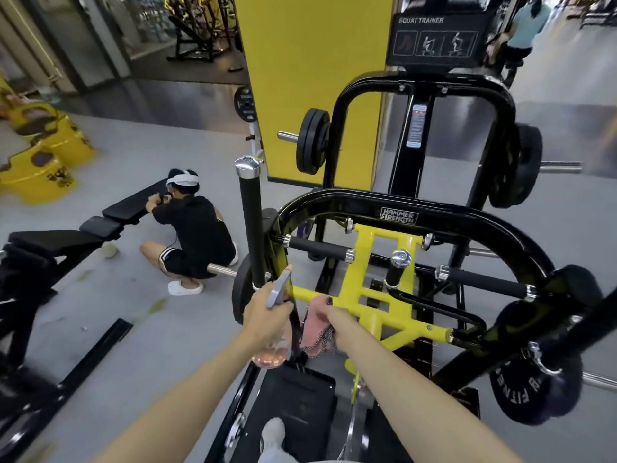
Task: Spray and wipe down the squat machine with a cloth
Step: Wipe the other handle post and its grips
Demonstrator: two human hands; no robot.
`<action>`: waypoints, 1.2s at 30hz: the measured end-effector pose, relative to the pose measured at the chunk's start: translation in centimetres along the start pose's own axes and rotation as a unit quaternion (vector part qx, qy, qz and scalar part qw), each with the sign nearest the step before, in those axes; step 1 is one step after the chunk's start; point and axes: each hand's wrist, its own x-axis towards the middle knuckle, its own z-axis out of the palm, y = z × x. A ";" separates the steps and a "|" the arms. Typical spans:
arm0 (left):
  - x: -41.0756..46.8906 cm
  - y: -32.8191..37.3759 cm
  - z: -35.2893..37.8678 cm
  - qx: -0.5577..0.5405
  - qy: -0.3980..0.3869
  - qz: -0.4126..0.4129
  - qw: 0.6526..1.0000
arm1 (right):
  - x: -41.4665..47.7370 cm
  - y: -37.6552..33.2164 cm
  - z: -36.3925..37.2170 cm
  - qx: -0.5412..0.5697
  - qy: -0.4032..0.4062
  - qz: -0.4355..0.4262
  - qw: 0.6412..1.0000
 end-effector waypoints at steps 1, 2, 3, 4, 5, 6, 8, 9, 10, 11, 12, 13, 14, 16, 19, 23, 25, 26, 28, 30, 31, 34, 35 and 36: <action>0.2 0.8 0.8 0.010 0.001 0.014 1.000 | -0.1 0.1 -0.6 0.005 0.001 0.011 1.000; 0.3 2.1 1.2 0.014 0.000 0.003 1.000 | -0.4 0.2 -1.0 0.015 -0.002 0.013 1.000; 0.5 3.2 1.7 0.013 0.006 0.004 1.000 | -0.5 0.3 -1.2 0.021 -0.011 0.016 1.000; 0.6 4.6 2.0 0.003 -0.002 0.001 1.000 | 0.0 0.6 -1.7 0.023 -0.021 0.014 0.999; 1.1 5.4 2.5 -0.008 -0.007 0.002 1.000 | -0.3 0.8 -2.0 0.024 -0.036 0.016 0.999; 1.7 6.1 2.9 -0.015 -0.022 -0.006 1.000 | -0.5 0.7 -2.3 0.029 -0.057 0.014 0.998; 2.7 6.9 3.8 -0.010 -0.046 -0.017 0.999 | -0.7 0.7 -2.8 0.049 -0.091 0.017 0.994; 3.4 7.0 4.4 -0.011 -0.056 -0.023 0.998 | -1.0 0.6 -2.9 0.066 -0.109 0.019 0.992; 3.9 7.3 4.8 -0.015 -0.068 -0.036 0.997 | -0.7 0.5 -3.1 0.078 -0.122 0.029 0.989; 4.5 7.3 5.0 -0.018 -0.073 -0.058 0.995 | -1.0 0.4 -3.1 0.083 -0.128 0.032 0.988; 5.2 7.5 5.2 -0.019 -0.078 -0.082 0.993 | -0.6 0.4 -3.0 0.089 -0.131 0.037 0.987; 6.3 7.5 5.4 -0.015 -0.085 -0.104 0.991 | -0.4 0.2 -2.9 0.088 -0.118 0.035 0.988; 7.2 7.5 5.5 -0.011 -0.096 -0.122 0.988 | 0.1 0.2 -2.7 0.100 -0.106 0.037 0.989; 8.6 7.3 5.6 -0.021 -0.120 -0.135 0.983 | 1.2 0.1 -2.3 0.111 -0.081 0.051 0.989; 10.3 6.8 5.8 -0.047 -0.168 -0.138 0.975 | 2.2 0.1 -0.6 0.128 -0.071 0.060 0.987; 11.4 6.4 5.4 -0.092 -0.280 -0.113 0.949 | 3.6 0.5 1.6 0.186 -0.052 0.043 0.980; 12.0 5.7 5.6 -0.074 -0.308 -0.102 0.943 | 4.4 0.8 2.1 0.192 -0.040 0.044 0.980; 12.2 5.4 5.9 -0.061 -0.304 -0.102 0.945 | 4.5 0.9 2.2 0.189 -0.026 0.051 0.980; 12.1 5.2 6.4 -0.036 -0.276 -0.107 0.955 | 5.3 1.2 2.2 0.182 -0.016 0.070 0.981; 11.8 5.3 6.9 -0.008 -0.256 -0.114 0.960 | 4.8 1.0 1.9 0.150 -0.002 0.076 0.986; 11.7 5.4 7.1 -0.001 -0.254 -0.115 0.960 | 4.8 0.9 1.7 0.136 0.005 0.082 0.987; 11.4 5.4 7.2 0.014 -0.254 -0.115 0.960 | 5.2 1.4 1.5 0.119 0.003 0.092 0.989; 11.4 5.4 7.2 0.013 -0.249 -0.118 0.961 | 6.1 2.0 1.4 0.104 -0.005 0.085 0.991; 11.3 5.3 7.0 0.005 -0.241 -0.124 0.963 | 5.4 1.6 1.4 0.083 -0.011 0.084 0.993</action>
